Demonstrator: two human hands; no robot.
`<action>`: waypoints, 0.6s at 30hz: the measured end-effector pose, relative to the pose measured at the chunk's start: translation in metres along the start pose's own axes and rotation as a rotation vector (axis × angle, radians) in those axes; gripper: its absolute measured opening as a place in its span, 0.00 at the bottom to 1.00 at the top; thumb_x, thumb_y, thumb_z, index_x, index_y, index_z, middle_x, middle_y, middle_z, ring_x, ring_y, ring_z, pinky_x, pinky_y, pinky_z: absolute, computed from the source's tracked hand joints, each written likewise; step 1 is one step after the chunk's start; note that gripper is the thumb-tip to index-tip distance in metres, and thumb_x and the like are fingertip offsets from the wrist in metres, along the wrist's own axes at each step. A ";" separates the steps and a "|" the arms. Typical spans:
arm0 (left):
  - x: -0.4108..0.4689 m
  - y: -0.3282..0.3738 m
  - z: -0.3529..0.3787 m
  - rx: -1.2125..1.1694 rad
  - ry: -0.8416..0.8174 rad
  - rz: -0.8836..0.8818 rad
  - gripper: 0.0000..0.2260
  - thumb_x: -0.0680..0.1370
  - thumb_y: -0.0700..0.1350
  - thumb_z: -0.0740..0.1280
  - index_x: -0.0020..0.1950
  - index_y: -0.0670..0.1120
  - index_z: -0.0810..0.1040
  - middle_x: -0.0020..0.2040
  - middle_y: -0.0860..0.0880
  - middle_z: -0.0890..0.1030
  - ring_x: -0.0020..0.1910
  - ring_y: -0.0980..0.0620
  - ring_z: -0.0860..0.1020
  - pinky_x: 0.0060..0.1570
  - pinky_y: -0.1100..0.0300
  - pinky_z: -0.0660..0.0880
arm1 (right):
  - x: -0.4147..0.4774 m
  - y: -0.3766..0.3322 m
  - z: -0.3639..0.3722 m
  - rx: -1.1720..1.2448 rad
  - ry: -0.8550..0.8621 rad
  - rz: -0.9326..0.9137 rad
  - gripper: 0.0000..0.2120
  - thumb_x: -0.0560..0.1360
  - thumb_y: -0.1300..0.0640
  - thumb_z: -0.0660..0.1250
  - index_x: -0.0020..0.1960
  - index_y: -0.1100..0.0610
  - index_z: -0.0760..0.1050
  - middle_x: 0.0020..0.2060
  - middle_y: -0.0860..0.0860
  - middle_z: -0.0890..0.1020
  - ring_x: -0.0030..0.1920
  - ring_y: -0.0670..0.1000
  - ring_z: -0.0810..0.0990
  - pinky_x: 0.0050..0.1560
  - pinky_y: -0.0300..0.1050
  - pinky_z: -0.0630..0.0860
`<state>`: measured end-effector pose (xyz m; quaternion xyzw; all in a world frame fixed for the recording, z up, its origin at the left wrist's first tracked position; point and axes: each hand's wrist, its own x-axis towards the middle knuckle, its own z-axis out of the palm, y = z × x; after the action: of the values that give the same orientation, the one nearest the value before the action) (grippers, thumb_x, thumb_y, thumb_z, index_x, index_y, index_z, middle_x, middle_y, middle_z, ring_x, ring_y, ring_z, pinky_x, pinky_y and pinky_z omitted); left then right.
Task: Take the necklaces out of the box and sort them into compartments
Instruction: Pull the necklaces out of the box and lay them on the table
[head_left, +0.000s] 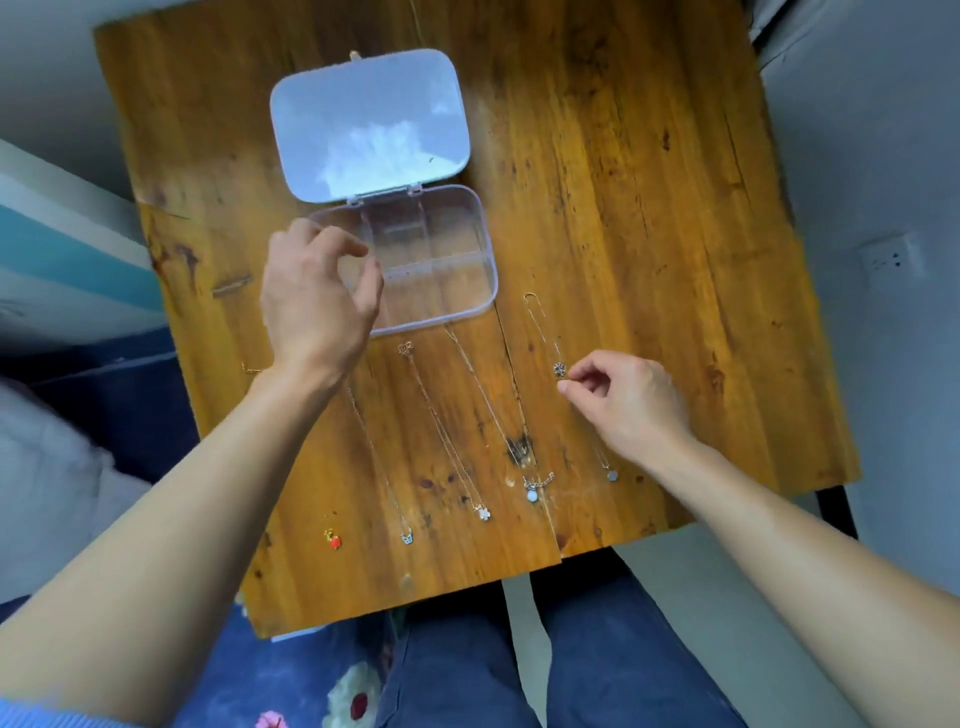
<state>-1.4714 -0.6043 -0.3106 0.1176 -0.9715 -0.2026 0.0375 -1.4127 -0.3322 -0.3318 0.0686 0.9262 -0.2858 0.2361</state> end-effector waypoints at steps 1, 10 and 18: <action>-0.005 -0.011 -0.004 -0.015 0.020 -0.040 0.10 0.77 0.48 0.65 0.51 0.43 0.81 0.51 0.42 0.79 0.53 0.44 0.75 0.46 0.59 0.66 | 0.005 -0.009 0.002 -0.006 -0.007 -0.024 0.06 0.73 0.48 0.72 0.45 0.50 0.81 0.32 0.41 0.78 0.39 0.50 0.79 0.41 0.44 0.75; -0.054 -0.050 -0.001 -0.153 -0.042 -0.269 0.08 0.77 0.48 0.67 0.47 0.44 0.80 0.42 0.47 0.81 0.41 0.49 0.78 0.40 0.56 0.75 | 0.014 -0.065 0.056 -0.392 -0.146 -0.104 0.11 0.74 0.42 0.68 0.46 0.49 0.80 0.44 0.50 0.84 0.48 0.56 0.81 0.43 0.45 0.70; -0.067 -0.053 0.009 -0.209 -0.180 -0.424 0.06 0.75 0.49 0.69 0.44 0.47 0.80 0.37 0.52 0.80 0.43 0.45 0.80 0.40 0.55 0.73 | 0.006 -0.069 0.067 -0.383 -0.219 -0.102 0.07 0.76 0.52 0.61 0.43 0.52 0.76 0.40 0.51 0.83 0.43 0.59 0.80 0.40 0.47 0.72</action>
<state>-1.3967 -0.6318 -0.3414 0.2957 -0.8984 -0.3147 -0.0803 -1.4097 -0.4271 -0.3488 -0.0560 0.9347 -0.1221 0.3291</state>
